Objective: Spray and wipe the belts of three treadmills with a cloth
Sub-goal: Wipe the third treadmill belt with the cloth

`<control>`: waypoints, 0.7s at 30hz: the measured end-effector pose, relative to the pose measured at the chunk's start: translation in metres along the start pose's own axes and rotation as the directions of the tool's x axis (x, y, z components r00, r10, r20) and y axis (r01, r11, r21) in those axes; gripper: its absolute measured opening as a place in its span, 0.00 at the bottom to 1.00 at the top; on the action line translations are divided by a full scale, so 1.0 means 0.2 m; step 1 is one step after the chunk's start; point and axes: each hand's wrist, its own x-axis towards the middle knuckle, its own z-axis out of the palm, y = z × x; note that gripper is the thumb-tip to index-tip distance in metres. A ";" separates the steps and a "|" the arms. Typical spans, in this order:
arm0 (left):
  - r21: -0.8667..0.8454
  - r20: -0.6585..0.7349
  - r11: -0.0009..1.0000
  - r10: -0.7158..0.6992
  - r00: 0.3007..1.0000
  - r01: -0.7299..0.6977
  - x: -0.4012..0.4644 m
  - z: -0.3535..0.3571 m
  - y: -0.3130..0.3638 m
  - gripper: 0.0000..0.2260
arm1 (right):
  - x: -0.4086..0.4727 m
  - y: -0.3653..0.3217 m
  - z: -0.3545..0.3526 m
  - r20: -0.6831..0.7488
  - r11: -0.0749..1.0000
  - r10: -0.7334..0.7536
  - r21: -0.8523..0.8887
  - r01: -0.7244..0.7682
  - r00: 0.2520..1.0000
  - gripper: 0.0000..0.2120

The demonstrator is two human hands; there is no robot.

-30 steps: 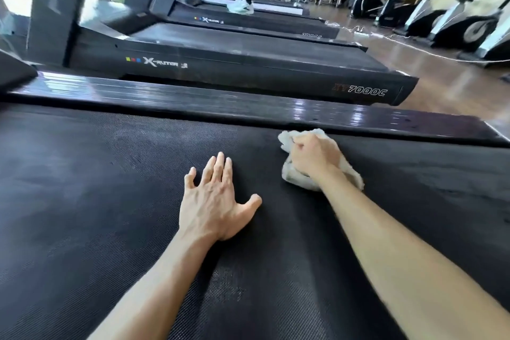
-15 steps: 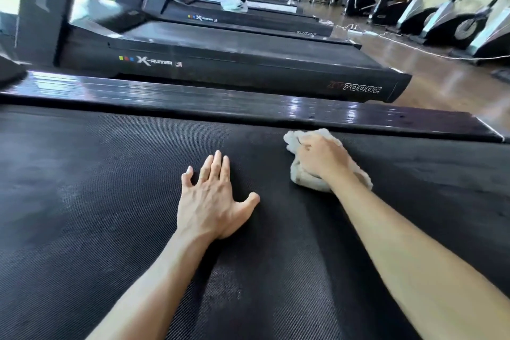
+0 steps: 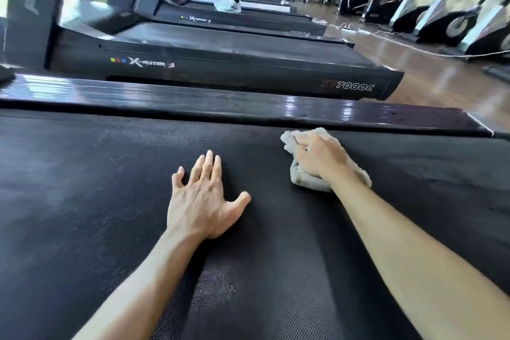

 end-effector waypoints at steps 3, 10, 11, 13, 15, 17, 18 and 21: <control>0.010 -0.005 1.000 0.005 1.000 -0.005 0.01 0.00 0.00 0.51 | 0.13 -0.15 0.11 0.037 0.998 -0.057 -0.033 0.058 0.998 0.22; 0.020 -0.003 1.000 0.011 1.000 -0.011 0.01 0.01 -0.01 0.52 | -0.27 0.21 0.00 0.144 0.934 -0.344 0.151 0.322 0.928 0.15; 0.025 0.002 1.000 0.012 1.000 -0.012 0.02 0.01 -0.01 0.52 | -0.23 0.31 -0.02 0.121 0.968 -0.244 0.099 0.233 0.962 0.14; 0.024 -0.005 1.000 0.011 1.000 -0.011 0.02 0.00 0.00 0.53 | -0.09 0.36 -0.05 0.049 0.998 -0.066 0.008 0.066 0.997 0.13; 0.013 -0.008 1.000 0.000 1.000 0.000 0.02 0.00 -0.01 0.52 | 0.07 0.27 -0.02 0.007 1.000 -0.028 -0.006 0.028 1.000 0.16; 0.008 -0.013 1.000 0.012 1.000 -0.012 0.01 0.00 0.01 0.52 | 0.17 0.15 0.03 0.010 0.997 -0.081 -0.016 0.081 0.997 0.16; 0.003 -0.016 1.000 0.025 1.000 -0.025 0.01 -0.01 0.01 0.52 | 0.16 0.11 0.05 0.023 0.988 -0.153 -0.021 0.154 0.988 0.16; -0.028 -0.009 0.994 0.103 0.995 -0.104 0.02 -0.04 0.05 0.50 | -0.01 0.19 0.05 0.129 0.935 -0.354 0.081 0.346 0.926 0.23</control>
